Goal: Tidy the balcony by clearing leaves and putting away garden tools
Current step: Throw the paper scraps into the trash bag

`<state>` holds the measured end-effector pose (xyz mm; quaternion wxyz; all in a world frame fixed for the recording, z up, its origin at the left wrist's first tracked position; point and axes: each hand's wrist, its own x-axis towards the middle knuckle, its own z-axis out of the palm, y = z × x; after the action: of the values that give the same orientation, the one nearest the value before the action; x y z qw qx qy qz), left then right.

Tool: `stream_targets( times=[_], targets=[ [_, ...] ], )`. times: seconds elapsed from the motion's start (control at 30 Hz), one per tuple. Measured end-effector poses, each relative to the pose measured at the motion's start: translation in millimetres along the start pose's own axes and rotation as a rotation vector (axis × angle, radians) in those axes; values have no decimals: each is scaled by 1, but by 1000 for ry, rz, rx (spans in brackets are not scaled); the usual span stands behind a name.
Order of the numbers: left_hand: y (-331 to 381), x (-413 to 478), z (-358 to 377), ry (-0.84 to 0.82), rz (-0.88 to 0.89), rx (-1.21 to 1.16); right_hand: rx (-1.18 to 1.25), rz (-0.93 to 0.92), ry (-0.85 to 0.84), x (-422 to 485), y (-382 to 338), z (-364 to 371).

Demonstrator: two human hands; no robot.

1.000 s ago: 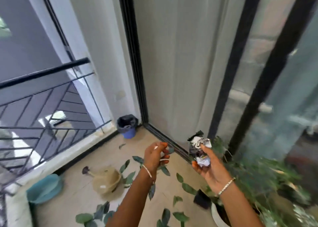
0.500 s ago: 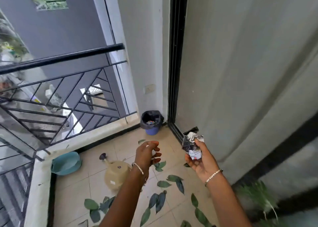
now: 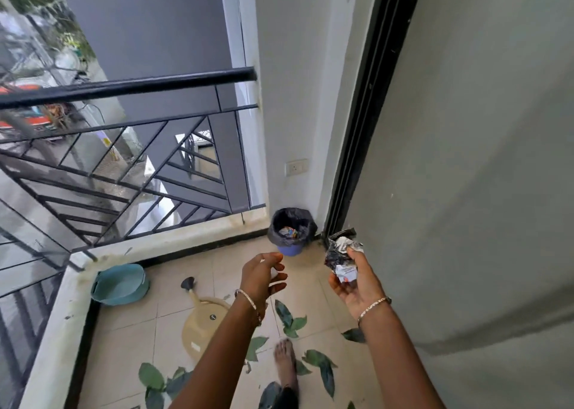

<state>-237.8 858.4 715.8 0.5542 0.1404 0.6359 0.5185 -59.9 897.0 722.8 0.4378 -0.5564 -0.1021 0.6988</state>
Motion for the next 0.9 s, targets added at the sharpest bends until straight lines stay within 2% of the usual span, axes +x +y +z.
stream_targets(
  times=[0.23,0.47,0.67,0.9],
  targets=[
    [46,129,26,66,-98,-57,-102,75,71,116,-45,73],
    [79,246,51,110,-187,-17,-137,155,97,233,-76,139],
    [77,328,66,130,-271,6,-234,254,174,324,-71,160],
    [47,443,61,218,-362,14,-344,435,193,475,-33,176]
  ],
)
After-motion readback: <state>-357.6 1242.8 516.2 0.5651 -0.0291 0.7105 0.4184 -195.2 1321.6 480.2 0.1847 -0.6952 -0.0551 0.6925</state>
